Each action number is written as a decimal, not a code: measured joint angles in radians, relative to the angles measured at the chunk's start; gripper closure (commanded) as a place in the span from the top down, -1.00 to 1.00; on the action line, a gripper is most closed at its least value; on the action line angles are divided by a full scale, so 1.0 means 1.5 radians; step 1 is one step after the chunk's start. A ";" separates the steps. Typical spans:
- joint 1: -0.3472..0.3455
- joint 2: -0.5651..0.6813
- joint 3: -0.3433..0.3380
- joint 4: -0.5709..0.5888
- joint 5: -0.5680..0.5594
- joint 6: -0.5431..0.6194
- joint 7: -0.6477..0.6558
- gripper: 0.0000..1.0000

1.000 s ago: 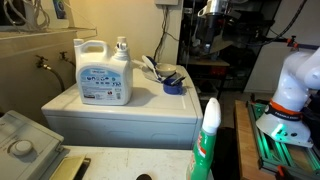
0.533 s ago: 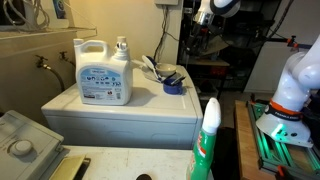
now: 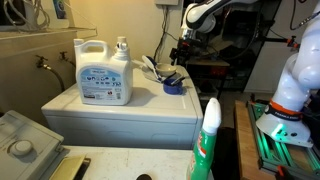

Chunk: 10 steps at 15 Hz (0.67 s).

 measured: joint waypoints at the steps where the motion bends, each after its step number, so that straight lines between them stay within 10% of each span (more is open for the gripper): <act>1: 0.000 0.004 0.000 0.003 -0.001 0.000 0.000 1.00; 10: -0.004 0.019 -0.004 0.005 0.096 0.070 0.013 1.00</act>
